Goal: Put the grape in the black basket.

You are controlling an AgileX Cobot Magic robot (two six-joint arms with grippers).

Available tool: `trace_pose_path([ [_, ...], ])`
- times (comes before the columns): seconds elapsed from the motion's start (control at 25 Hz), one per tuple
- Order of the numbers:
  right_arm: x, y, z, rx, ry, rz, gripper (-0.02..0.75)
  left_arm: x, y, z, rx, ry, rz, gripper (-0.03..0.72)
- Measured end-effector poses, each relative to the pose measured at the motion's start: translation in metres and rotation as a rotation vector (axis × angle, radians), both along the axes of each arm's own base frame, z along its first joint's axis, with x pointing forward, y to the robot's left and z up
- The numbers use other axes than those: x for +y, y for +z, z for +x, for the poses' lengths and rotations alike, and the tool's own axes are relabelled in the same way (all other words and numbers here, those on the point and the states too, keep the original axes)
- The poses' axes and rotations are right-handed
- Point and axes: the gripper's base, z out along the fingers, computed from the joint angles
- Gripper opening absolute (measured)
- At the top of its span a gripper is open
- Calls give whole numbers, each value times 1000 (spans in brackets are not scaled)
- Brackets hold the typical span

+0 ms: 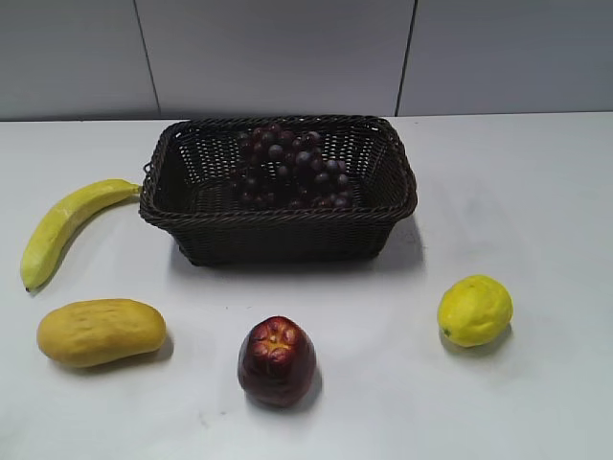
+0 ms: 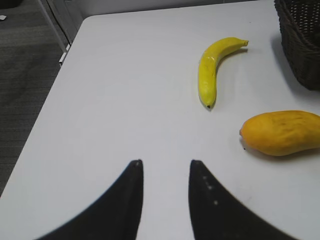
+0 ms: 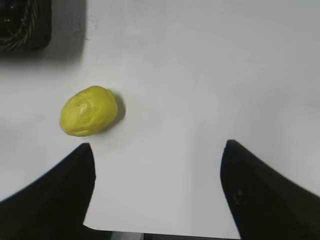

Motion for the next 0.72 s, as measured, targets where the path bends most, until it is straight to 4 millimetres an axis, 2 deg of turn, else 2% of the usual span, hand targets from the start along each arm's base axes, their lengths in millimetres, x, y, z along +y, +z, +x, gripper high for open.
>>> trace_pose_path([
  [0.2, -3, 6, -66, -215, -14, 15, 589, 0, 0, 0, 0, 0, 0, 234],
  [0.4, -6, -8, -124, -403, -26, 27, 589, 0, 0, 0, 0, 0, 0, 234],
  [0.56, -8, -28, -159, -467, -27, 21, 589, 0, 0, 0, 0, 0, 0, 234],
  [0.72, -12, -51, -180, -481, -29, -10, 589, 0, 0, 0, 0, 0, 0, 234],
])
